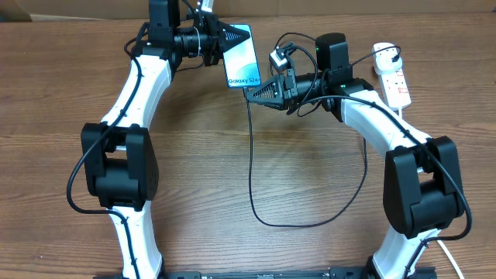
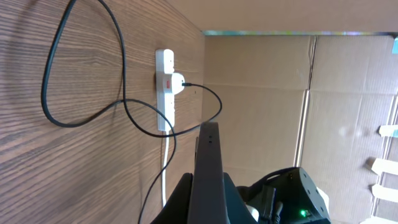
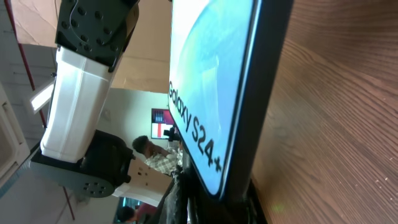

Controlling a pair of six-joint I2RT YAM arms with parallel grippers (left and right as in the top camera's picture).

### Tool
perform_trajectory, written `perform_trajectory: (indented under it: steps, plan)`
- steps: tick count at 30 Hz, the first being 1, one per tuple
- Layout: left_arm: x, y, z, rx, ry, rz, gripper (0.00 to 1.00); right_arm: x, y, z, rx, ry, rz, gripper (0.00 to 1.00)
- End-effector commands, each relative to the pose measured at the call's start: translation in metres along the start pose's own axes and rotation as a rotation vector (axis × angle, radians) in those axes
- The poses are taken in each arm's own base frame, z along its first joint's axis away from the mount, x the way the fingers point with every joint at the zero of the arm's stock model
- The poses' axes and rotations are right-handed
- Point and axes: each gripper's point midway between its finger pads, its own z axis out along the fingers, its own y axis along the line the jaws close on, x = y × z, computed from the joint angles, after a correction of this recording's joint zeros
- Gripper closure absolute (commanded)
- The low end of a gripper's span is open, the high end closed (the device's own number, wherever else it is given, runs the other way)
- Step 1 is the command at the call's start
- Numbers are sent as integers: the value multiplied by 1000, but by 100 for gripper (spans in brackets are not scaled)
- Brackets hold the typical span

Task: Plug charger to phone and switch on socket
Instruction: 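Push the USB-C connector into the phone's port with the right gripper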

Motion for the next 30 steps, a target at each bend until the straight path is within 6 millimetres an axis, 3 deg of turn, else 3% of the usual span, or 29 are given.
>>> perform_trajectory:
  steps: [1,15,30]
  plan:
    - [17,-15,2,64,95,39,96,-12,3,-11,38,-65,-30,96]
    - [15,-15,-2,68,92,38,96,-12,5,-10,32,-61,-42,96]
    - [5,-6,-18,61,62,134,96,-13,5,-12,33,-63,-77,69]
